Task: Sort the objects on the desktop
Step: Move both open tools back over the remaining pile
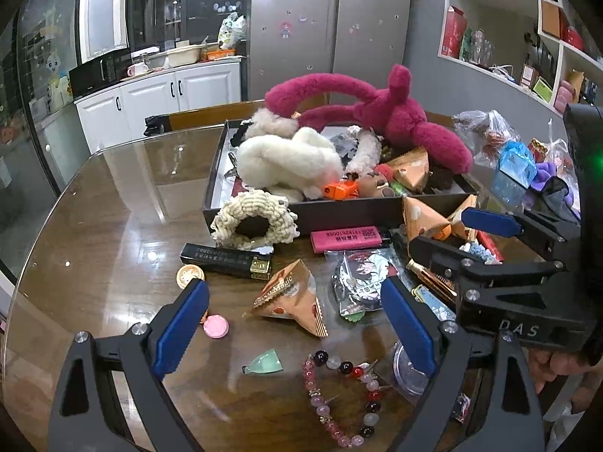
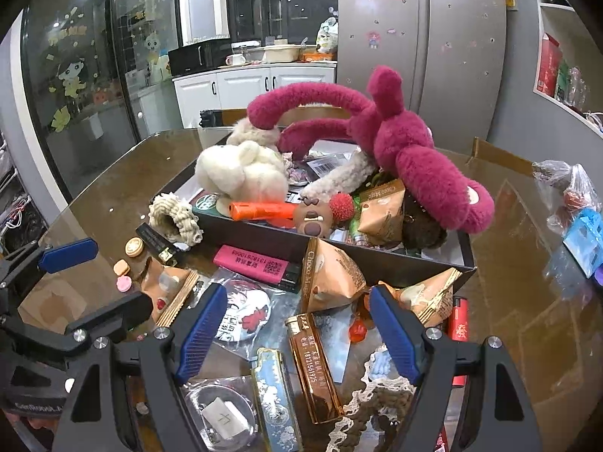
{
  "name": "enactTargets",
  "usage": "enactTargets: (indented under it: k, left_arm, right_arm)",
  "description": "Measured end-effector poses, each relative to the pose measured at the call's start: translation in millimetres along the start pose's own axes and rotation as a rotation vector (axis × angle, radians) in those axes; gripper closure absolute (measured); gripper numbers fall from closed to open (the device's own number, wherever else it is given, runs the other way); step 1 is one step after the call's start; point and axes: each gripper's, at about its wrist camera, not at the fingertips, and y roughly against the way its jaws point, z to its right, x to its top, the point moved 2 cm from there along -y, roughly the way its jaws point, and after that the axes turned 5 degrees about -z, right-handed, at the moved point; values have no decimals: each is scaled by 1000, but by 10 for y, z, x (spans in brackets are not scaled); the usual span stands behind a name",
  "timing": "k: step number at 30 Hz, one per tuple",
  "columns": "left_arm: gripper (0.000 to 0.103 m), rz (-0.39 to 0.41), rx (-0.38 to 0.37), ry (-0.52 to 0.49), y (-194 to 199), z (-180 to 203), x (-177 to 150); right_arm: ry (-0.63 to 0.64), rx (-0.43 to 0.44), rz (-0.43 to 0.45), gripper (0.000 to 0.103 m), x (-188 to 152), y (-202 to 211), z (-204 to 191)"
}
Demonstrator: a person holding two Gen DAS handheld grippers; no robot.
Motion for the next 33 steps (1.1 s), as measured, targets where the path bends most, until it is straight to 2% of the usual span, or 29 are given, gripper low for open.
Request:
enactTargets:
  k: [24, 28, 33]
  left_arm:
    - [10, -60, -9, 12, -233, -28, -69]
    - [11, -72, -15, 16, -278, -30, -73]
    - [11, -96, -9, 19, -366, -38, -72]
  right_arm:
    - [-11, -10, -34, 23, -24, -195, 94]
    - [-57, 33, -52, 23, -18, -251, 162]
    - [-78, 32, -62, 23, 8, -303, 198]
